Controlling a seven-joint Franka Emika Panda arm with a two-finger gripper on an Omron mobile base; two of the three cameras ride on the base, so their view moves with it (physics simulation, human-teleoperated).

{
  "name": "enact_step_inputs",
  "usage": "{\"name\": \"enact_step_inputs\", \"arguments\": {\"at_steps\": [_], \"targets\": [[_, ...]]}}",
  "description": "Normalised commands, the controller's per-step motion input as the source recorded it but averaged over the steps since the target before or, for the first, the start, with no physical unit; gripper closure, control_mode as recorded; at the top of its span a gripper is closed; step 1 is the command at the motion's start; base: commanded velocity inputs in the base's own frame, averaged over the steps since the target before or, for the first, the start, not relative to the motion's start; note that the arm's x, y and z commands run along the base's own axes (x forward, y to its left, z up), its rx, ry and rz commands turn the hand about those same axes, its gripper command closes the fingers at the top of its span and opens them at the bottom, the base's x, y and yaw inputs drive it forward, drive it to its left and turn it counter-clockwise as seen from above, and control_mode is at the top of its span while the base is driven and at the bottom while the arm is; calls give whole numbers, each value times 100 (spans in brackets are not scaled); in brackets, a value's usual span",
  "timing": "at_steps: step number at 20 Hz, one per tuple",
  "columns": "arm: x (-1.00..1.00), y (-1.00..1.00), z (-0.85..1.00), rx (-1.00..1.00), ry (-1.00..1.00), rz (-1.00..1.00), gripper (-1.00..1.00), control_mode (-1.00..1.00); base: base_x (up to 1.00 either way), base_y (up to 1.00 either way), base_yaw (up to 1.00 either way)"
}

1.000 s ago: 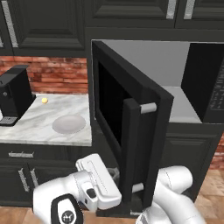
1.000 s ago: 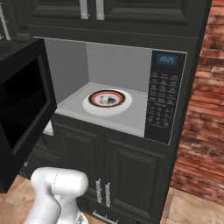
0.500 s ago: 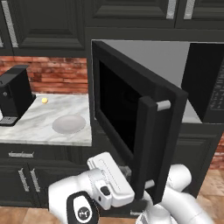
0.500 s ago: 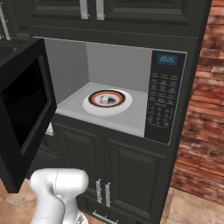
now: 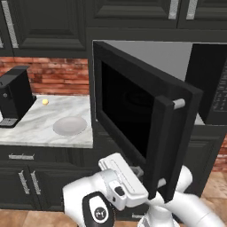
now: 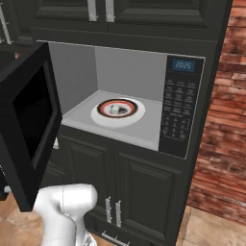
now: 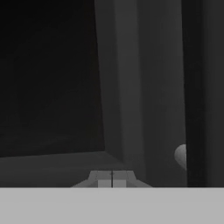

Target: Pick the marshmallow from the counter and place it in the microwave. Then turn on the microwave.

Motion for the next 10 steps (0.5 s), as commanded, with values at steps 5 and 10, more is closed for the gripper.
{"name": "enact_step_inputs", "arguments": {"at_steps": [5, 10], "targets": [[7, -25, 3, 0, 0, 6, 100, -100, 0, 0, 0], [11, -28, 13, -1, 0, 4, 100, -100, 0, 0, 0]]}}
